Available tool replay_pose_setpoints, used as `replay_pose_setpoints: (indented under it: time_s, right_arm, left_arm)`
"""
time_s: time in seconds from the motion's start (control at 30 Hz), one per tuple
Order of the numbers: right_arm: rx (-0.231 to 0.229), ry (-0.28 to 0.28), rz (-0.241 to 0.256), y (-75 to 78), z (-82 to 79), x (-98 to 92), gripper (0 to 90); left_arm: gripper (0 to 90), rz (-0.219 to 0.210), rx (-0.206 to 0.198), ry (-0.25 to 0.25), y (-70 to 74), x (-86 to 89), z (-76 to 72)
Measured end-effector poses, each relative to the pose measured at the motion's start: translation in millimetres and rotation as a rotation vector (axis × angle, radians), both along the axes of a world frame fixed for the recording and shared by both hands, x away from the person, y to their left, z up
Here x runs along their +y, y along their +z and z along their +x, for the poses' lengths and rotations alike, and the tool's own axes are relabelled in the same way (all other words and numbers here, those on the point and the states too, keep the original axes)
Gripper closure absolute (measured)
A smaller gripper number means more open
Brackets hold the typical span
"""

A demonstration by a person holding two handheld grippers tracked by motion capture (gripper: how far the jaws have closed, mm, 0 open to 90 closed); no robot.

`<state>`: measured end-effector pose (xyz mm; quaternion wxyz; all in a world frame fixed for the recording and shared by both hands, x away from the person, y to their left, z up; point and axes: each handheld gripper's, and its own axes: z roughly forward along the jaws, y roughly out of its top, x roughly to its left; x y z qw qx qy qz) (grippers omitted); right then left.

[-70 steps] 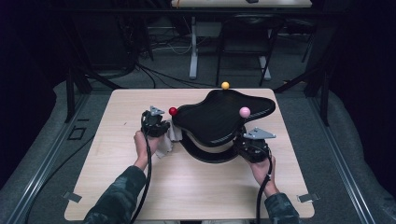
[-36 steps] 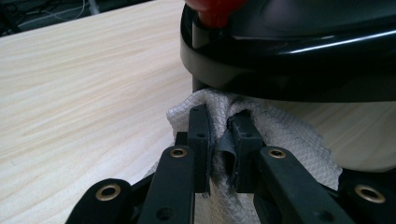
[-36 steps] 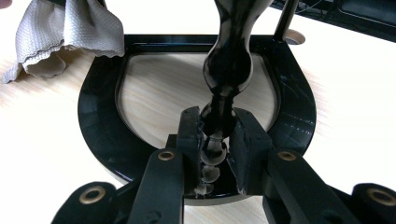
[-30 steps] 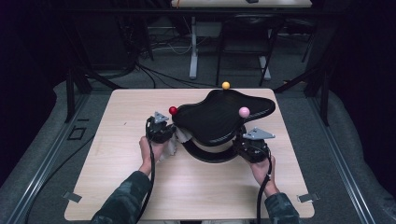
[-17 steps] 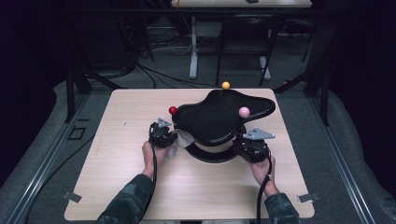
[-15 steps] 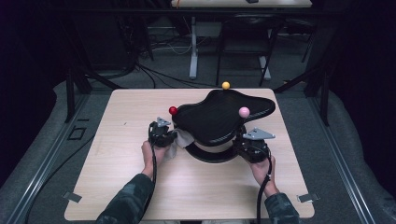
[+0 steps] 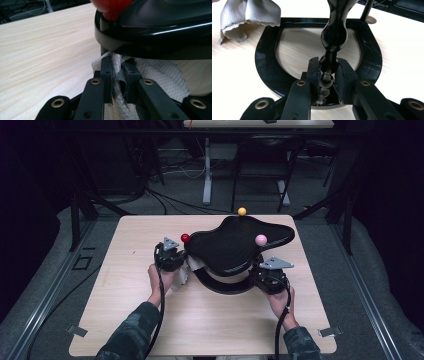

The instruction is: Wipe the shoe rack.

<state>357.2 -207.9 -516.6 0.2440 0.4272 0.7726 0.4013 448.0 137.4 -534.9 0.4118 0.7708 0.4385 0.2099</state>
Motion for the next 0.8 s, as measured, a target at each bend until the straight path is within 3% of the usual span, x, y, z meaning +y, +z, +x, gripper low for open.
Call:
replay_pose_setpoints:
  time_s: [0.33,0.4,0.53,0.8]
  right_arm:
    - [0.003,0.002,0.005,-0.4,0.0,-0.6,75.1]
    - [0.004,0.000,0.004,-0.3,0.0,-0.7,75.0]
    - [0.003,0.001,0.009,-0.7,0.2,-0.8,75.1]
    - [0.006,0.008,0.010,-0.7,-1.0,2.1,75.1]
  left_arm:
    - [81.3,0.031,0.111,0.055,-29.7,4.6,9.0]
    - [81.2,0.013,0.123,0.066,-33.3,4.9,8.8]
    - [81.0,0.025,0.115,0.044,-33.0,1.3,6.6]
    - [81.0,0.024,0.130,0.045,-36.6,-1.4,5.7]
